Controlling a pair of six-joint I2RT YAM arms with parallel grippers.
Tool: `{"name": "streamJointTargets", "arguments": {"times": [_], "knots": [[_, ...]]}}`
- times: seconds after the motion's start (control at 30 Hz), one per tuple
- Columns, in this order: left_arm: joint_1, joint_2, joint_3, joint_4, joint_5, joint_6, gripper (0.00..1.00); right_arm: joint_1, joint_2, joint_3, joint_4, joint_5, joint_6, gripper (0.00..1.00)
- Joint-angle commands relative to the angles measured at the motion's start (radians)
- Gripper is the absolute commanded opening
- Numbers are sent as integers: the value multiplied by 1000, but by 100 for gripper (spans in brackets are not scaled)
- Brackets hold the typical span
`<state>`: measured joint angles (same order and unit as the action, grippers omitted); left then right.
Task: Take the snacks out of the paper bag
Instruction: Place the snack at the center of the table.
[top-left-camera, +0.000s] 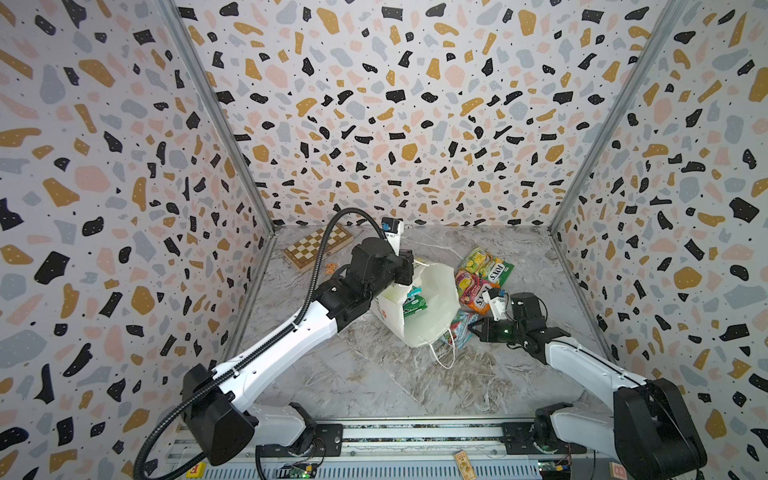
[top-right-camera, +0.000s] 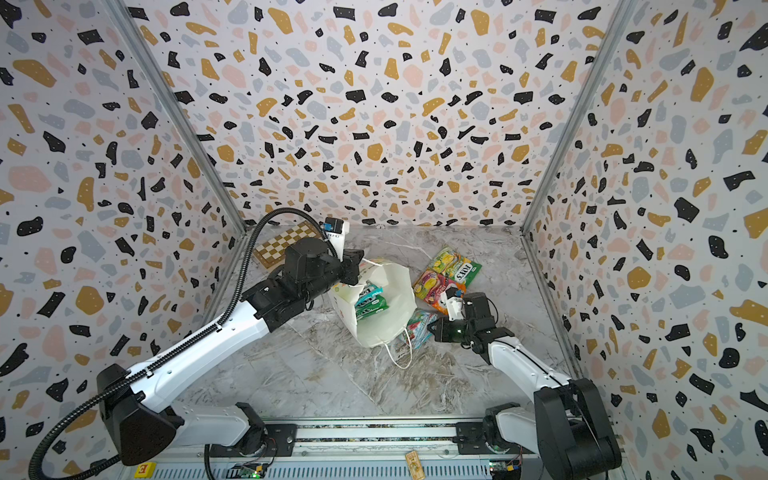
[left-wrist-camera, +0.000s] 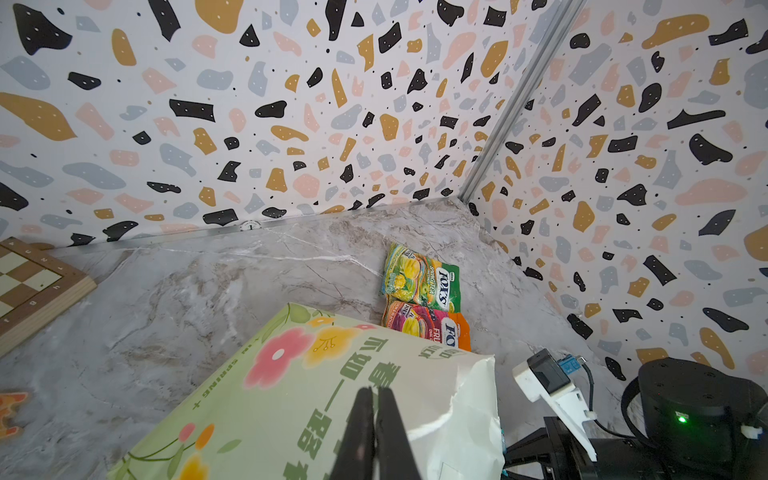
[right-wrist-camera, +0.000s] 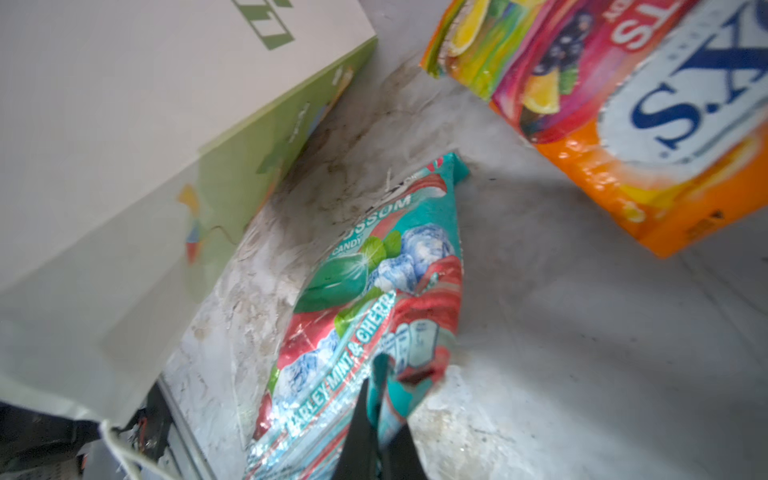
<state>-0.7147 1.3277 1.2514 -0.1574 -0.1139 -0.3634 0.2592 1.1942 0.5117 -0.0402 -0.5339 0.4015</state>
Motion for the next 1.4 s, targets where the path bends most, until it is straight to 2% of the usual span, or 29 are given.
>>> {"name": "streamJointTargets", "arguments": {"times": [0.0, 0.17, 0.23, 0.37, 0.5, 0.57, 0.67, 0.87, 1.0, 1.37], "knots": [[-2, -19, -4, 38, 3, -6, 0, -3, -12, 37, -78, 161, -29, 1], [-2, -15, 2, 38, 6, -6, 0, -3, -4, 44, -98, 244, -27, 5], [-2, -15, 0, 39, 11, -6, 0, -3, -1, 51, -113, 271, -32, 13], [-2, -14, 2, 41, 17, -5, 0, -3, -20, 68, -143, 320, -43, 40], [-2, -10, 4, 44, 38, 1, 0, -3, -85, 73, -159, 370, -35, 49], [-2, -10, 4, 45, 48, 2, 0, -3, -133, 71, -150, 367, -27, 51], [-1, -10, 3, 50, 64, 4, 0, -2, -210, 63, -113, 299, -17, 51], [-2, -19, -7, 66, 96, 4, 0, 7, -323, 43, 36, 39, 31, 53], [-2, -20, -10, 71, 102, 3, 0, 61, -333, 42, 137, -83, 48, 53], [-2, -28, -14, 70, 100, 4, 0, 314, -226, 83, 203, -35, -20, 53]]}}
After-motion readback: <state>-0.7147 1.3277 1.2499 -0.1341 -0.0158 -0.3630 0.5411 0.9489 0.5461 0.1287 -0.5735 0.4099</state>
